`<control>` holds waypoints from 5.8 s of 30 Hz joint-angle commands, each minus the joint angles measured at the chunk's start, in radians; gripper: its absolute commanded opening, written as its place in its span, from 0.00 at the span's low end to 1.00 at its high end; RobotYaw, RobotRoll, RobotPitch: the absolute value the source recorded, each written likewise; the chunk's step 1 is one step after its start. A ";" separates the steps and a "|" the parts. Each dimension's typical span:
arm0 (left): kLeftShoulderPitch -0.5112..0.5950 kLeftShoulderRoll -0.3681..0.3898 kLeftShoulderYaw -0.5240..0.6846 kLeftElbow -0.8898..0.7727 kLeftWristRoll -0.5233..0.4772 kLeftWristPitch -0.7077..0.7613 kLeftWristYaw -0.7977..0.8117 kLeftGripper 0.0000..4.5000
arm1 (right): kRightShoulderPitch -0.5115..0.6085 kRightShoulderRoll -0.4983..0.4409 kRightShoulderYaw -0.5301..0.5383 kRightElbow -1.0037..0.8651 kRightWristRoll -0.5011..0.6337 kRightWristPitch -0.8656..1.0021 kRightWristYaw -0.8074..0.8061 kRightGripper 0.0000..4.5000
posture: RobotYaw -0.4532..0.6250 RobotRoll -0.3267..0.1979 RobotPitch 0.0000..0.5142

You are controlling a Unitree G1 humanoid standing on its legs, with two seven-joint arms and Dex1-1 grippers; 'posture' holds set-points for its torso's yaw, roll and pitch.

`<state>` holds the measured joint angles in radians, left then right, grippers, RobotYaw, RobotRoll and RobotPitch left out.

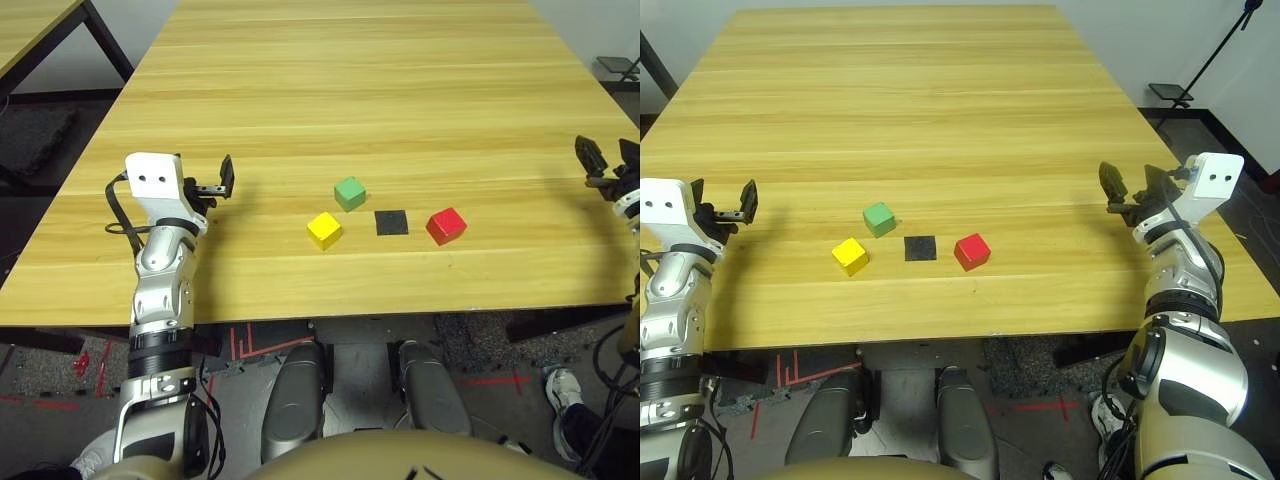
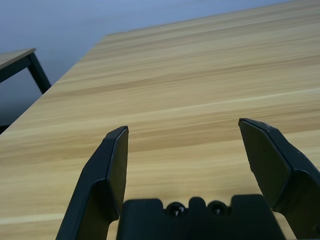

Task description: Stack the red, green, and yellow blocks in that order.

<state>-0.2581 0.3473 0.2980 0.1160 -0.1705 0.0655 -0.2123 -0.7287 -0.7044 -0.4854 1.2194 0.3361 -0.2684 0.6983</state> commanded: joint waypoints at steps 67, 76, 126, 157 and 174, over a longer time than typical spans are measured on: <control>-0.071 0.228 -0.237 -0.641 -0.352 0.837 -0.226 1.00 | -0.390 0.128 0.957 -0.217 -0.376 -0.059 0.916 0.46 | 0.85 0.13 0.27; -0.108 0.235 -0.259 -0.614 -0.338 0.848 -0.226 1.00 | -0.313 0.212 0.970 -0.521 -0.458 0.360 0.804 0.46 | 0.86 0.14 0.27; -0.124 0.236 -0.260 -0.591 -0.340 0.878 -0.238 1.00 | -0.169 0.215 0.956 -0.743 -0.473 0.521 0.780 0.61 | 0.85 0.24 0.31; -0.358 0.109 -0.579 -0.058 -0.033 0.625 -0.377 1.00 | -0.098 -0.005 0.601 -0.981 -0.091 0.810 0.739 0.99 | 0.65 0.50 0.17; -0.461 0.015 -0.620 0.110 0.077 0.623 -0.439 0.46 | -0.087 -0.021 0.600 -0.873 -0.091 0.707 0.706 1.00 | 0.66 0.53 0.20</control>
<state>-0.7029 0.3699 -0.3233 0.2123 -0.1037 0.6826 -0.6470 -0.8244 -0.7127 0.1256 0.3075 0.2549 0.4801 1.3978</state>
